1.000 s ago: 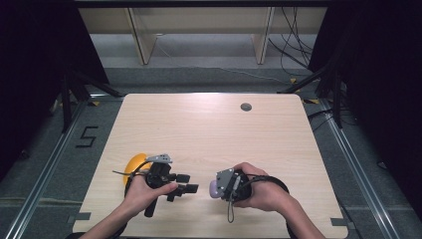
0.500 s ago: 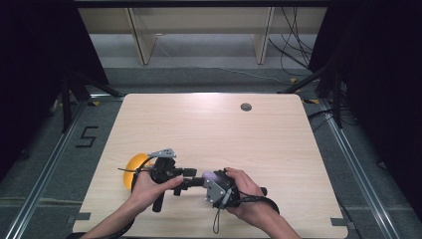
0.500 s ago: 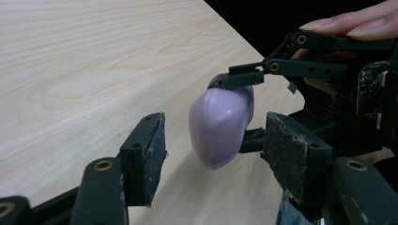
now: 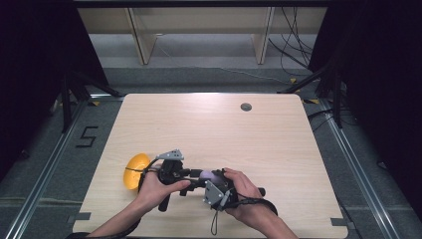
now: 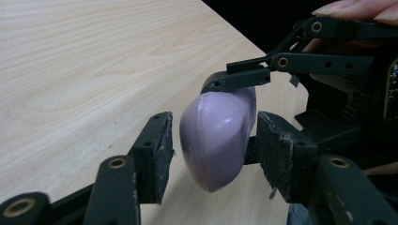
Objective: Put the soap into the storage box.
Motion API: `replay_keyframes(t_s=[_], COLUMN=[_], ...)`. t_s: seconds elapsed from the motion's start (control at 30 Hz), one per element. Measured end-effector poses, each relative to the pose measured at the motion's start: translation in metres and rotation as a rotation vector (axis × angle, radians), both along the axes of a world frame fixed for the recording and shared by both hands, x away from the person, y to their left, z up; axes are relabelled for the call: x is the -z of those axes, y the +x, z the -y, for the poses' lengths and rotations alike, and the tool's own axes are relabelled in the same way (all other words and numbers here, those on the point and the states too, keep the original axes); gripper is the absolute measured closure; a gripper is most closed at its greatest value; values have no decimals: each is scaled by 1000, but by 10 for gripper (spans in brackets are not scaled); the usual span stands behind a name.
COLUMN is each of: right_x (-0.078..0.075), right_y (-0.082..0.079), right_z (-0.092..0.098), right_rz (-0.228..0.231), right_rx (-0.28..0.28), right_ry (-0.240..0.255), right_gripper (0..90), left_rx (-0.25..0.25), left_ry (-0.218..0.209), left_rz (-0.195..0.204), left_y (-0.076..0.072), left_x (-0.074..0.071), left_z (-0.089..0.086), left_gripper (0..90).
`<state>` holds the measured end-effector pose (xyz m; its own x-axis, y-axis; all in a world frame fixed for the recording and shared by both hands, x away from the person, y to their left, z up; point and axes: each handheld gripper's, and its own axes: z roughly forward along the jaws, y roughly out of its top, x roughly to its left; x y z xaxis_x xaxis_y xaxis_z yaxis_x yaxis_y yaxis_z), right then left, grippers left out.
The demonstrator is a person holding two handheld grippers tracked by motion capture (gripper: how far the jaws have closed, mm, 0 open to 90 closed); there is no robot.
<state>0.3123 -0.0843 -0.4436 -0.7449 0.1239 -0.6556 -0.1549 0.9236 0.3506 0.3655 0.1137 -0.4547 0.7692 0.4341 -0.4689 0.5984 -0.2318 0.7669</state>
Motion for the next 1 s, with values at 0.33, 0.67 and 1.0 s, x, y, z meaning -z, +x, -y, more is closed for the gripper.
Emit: replay_keyframes(t_s=[0.33, 0.67, 1.0], right_x=[-2, -3, -4], right_y=[-5, -3, -1], right_z=[-2, -3, -5], right_rz=[12, 50, 78], right_rx=[31, -28, -87], right_ry=[20, 3, -12], right_gripper=[500, 500, 500], left_rx=[29, 32, 42], left_ry=[4, 18, 13], left_rz=[-6, -28, -27], left_y=[2, 2, 2], left_x=[1, 2, 1], left_z=[1, 4, 4], left_gripper=[485, 505, 523])
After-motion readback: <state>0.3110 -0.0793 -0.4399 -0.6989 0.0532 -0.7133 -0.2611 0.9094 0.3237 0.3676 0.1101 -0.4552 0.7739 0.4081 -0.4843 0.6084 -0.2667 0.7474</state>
